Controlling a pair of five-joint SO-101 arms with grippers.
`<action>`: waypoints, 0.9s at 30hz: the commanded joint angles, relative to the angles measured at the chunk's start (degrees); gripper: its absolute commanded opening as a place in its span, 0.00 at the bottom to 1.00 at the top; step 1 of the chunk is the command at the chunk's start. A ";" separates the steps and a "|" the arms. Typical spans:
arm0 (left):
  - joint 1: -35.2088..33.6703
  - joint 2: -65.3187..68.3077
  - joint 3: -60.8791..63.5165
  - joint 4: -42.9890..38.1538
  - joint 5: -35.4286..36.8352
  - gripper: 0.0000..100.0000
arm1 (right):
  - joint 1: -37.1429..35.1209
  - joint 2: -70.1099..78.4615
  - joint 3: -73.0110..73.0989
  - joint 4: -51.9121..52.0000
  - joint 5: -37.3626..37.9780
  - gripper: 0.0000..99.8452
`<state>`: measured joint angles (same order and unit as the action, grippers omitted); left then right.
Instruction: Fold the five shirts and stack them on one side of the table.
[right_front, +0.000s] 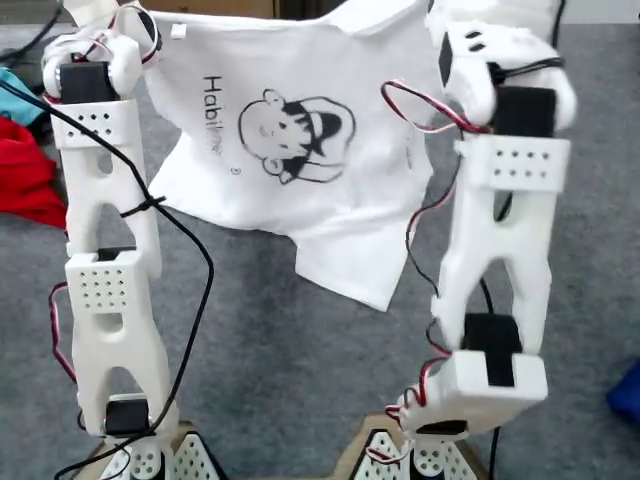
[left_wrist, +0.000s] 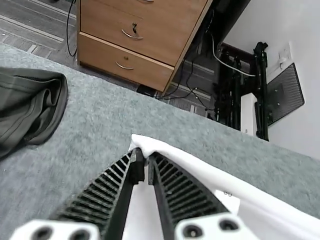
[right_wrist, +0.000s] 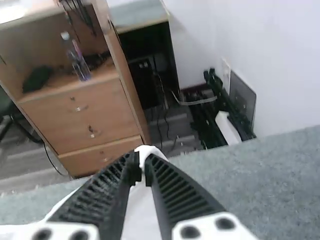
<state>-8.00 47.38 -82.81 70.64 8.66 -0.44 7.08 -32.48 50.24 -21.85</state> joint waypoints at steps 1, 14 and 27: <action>-0.97 0.84 -0.18 -4.22 -0.44 0.02 | 0.40 2.59 0.40 -3.69 0.70 0.01; -0.44 9.63 -0.62 -18.20 -0.53 0.02 | 1.71 20.62 -19.91 -8.18 0.62 0.01; -0.35 9.89 -0.62 -15.56 -0.53 0.02 | 1.19 28.53 -36.35 8.70 0.62 0.01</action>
<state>-8.09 58.11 -82.81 53.76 8.48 0.00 35.91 -65.01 54.99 -21.85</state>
